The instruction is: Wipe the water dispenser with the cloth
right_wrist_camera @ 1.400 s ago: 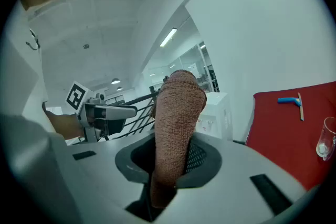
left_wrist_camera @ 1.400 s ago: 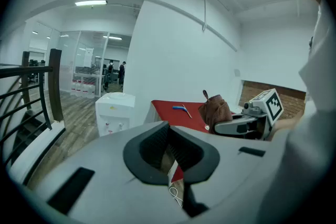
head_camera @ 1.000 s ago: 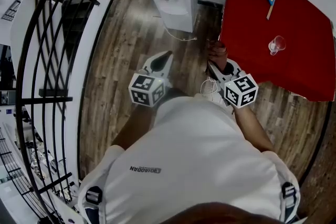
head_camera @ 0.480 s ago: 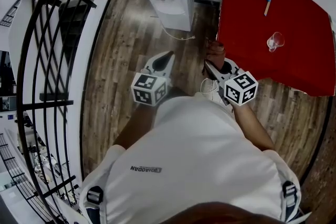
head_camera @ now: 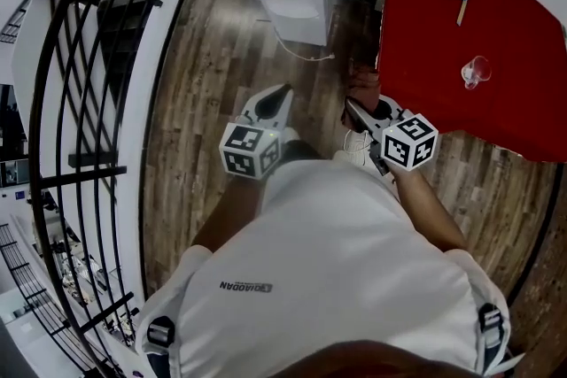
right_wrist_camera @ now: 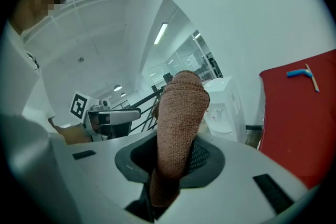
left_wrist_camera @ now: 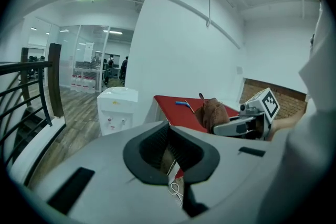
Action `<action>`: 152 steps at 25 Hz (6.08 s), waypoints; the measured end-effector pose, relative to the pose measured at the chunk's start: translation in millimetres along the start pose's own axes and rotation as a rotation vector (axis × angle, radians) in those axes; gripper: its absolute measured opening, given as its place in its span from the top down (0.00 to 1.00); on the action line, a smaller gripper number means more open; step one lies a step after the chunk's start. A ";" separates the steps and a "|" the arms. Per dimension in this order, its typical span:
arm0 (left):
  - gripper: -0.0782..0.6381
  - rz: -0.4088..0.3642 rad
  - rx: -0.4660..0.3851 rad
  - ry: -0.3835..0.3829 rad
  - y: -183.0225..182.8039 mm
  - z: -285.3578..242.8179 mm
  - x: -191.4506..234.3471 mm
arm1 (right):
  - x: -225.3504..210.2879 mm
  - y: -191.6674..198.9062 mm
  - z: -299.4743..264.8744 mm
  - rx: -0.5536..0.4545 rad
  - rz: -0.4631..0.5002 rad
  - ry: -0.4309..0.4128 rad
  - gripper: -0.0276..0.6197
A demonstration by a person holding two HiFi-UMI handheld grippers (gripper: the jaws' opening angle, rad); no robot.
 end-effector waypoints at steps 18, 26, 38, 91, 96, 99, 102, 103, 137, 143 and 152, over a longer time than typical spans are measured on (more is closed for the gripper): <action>0.89 0.013 0.019 0.133 -46.8 -8.6 132.5 | 6.9 -33.5 -106.4 0.110 -0.045 0.198 0.85; 0.89 -0.028 0.060 0.165 -38.9 5.7 184.4 | 10.7 -42.1 -147.7 0.088 -0.076 0.275 0.85; 0.89 0.018 0.058 0.124 -37.5 4.5 226.3 | -7.6 -60.3 -195.6 0.088 -0.093 0.275 0.85; 0.89 -0.123 0.358 0.125 -168.0 -318.4 334.8 | -330.5 -121.3 -434.7 0.198 -0.340 -0.006 0.85; 0.89 -0.128 0.363 0.114 -167.3 -318.6 333.7 | -355.0 -79.2 -457.1 0.246 -0.405 0.031 0.85; 0.89 -0.124 0.370 0.098 -168.4 -317.8 335.6 | -371.6 -49.9 -469.7 0.297 -0.424 0.079 0.85; 0.89 -0.126 0.372 0.085 -171.1 -315.5 336.4 | -385.1 -25.1 -480.1 0.348 -0.442 0.113 0.85; 0.89 -0.127 0.372 0.081 -172.9 -314.7 336.3 | -389.0 -19.8 -483.5 0.362 -0.444 0.119 0.85; 0.89 -0.119 0.370 0.057 -180.1 -329.3 356.3 | -409.8 -140.5 -441.6 0.160 -0.427 0.035 0.85; 0.89 -0.120 0.371 0.053 -180.6 -332.1 355.9 | -387.4 -223.5 -434.9 0.019 -0.394 -0.071 0.85; 0.89 -0.114 0.339 0.033 -189.8 -333.8 357.2 | -386.2 -250.4 -467.1 0.042 -0.304 -0.096 0.85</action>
Point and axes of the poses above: the fingertips, and each gripper's own axes: z backward along the fingers, x to its left, y out of its underside, the point moved 4 cm from there along z, backward along the fingers, and after that the axes turned 10 degrees about y, right-handed, at the moved point
